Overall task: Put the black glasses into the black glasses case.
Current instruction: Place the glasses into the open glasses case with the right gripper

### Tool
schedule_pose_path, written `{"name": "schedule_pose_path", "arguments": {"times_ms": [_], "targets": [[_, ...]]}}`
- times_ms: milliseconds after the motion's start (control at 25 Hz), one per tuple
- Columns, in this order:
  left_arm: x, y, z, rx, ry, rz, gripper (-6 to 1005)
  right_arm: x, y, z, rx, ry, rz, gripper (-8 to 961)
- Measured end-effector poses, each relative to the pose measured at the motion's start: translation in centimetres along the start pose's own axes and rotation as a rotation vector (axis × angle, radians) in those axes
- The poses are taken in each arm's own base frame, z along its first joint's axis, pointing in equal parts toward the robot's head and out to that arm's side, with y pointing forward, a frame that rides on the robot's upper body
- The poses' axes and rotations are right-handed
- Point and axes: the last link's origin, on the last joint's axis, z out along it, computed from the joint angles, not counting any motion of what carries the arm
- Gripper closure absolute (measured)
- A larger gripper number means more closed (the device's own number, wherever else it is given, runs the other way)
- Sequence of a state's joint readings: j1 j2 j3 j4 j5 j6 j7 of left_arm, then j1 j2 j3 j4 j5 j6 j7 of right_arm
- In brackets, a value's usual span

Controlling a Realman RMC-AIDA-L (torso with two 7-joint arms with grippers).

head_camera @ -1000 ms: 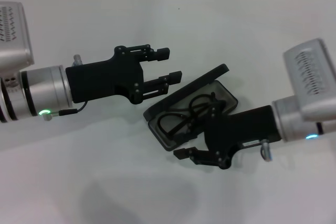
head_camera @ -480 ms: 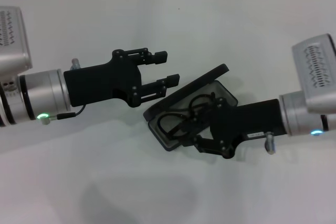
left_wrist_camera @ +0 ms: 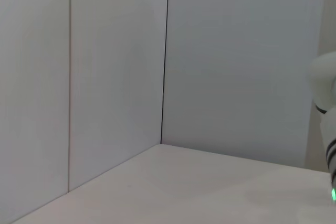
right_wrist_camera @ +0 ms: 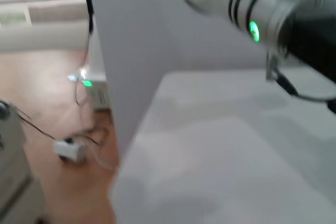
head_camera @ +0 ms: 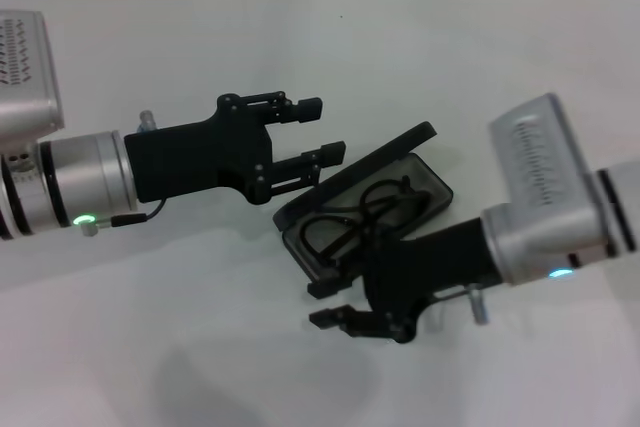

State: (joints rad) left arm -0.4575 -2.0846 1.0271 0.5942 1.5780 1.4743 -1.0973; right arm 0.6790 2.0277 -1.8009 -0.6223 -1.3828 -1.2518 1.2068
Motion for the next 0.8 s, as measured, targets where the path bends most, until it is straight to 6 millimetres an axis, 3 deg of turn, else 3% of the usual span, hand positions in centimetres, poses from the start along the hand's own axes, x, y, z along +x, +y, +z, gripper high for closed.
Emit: {"name": "schedule_pose_path", "arguments": {"times_ms": [200,520,640,800], "targets": [[0.2,0.0,0.2,-0.008,0.002,0.002,416,0.6,-1.1,1.4,0.076,0.085,0.007,673],[0.2,0.1,0.3,-0.012,0.004,0.002,415,0.2,-1.0,1.0,0.065,0.066,0.038,669],[0.1,0.1,0.0,-0.005,0.006,0.0,415,-0.5,-0.1,-0.9,-0.007,-0.021,0.048,668],[0.1,0.1,-0.1,-0.003,0.008,-0.003,415,-0.4,0.9,-6.0,-0.017,-0.142,0.073,666]]}}
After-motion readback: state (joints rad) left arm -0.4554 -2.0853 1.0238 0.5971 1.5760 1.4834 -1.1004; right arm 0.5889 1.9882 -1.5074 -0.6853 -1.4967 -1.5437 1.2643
